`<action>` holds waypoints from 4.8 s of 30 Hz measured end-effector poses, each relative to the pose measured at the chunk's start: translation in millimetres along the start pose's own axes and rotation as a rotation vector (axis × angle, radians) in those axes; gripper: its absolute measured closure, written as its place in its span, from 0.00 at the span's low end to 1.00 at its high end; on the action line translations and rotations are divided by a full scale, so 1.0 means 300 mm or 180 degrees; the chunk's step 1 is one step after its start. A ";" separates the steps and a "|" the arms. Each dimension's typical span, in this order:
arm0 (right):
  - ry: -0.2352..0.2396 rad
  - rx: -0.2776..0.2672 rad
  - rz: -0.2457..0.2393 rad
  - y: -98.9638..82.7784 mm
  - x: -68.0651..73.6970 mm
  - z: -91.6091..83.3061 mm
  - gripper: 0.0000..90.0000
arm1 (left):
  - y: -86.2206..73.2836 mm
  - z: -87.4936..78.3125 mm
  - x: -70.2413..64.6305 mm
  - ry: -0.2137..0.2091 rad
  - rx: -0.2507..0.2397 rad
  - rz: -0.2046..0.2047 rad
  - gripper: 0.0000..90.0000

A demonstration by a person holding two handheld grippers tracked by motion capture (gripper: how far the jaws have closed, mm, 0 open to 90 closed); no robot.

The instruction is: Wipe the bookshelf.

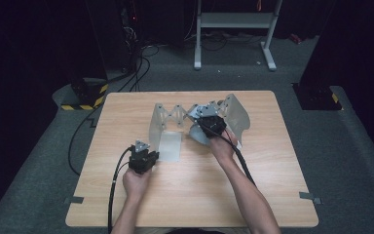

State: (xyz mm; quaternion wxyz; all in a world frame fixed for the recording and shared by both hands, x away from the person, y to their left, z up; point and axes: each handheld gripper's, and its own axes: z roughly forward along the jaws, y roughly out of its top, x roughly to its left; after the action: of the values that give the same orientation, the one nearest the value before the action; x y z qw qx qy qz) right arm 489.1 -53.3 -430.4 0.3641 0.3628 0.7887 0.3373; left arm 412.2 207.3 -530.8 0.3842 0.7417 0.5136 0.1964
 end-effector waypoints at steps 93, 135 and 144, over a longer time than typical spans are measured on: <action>0.0534 -0.0105 0.0769 0.099 -0.083 0.076 0.90 | 0.003 0.004 0.001 -0.0052 0.0008 0.0031 0.92; 0.1064 -0.0244 0.0820 0.132 -0.024 0.081 0.91 | 0.003 0.004 -0.001 -0.0080 0.0005 0.0033 0.91; 0.1158 0.0042 0.0991 0.045 0.001 0.162 0.91 | 0.003 0.004 -0.001 -0.0082 0.0005 0.0032 0.91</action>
State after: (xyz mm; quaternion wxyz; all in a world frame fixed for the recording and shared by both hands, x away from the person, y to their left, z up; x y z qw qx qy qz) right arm 533.4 -33.2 -444.3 0.1572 0.4156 0.7781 0.4440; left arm 413.4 206.6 -530.8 0.3891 0.7470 0.5050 0.1883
